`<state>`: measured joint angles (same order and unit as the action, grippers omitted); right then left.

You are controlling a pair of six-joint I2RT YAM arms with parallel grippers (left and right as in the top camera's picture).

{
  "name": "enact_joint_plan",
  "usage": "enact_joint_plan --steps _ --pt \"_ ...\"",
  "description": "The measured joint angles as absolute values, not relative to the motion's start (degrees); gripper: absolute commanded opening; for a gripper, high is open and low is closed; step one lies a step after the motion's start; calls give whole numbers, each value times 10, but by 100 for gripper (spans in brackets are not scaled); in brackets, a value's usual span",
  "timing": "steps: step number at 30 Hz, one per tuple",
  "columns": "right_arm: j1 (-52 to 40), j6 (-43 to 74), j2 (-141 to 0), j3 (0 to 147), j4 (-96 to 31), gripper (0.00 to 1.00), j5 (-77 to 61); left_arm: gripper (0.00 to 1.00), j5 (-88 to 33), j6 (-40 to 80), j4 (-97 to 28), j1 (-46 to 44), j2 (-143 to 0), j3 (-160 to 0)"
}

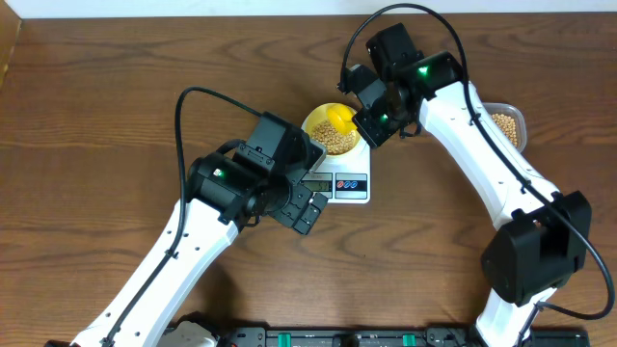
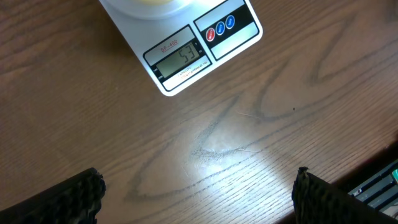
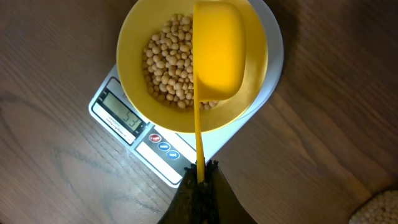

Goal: Scoop item into bowl and weigh 50g on scale
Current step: 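Tilt the scoop with the right gripper to pour soybeans into the bowl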

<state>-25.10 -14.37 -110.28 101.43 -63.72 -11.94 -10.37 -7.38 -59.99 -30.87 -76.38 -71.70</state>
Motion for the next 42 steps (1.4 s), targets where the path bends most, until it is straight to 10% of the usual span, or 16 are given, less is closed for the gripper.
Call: enact_joint_plan --steps 42 --pt "-262 -152 -1131 1014 -641 1 -127 98 -104 -74 -600 -309 -764 -717"
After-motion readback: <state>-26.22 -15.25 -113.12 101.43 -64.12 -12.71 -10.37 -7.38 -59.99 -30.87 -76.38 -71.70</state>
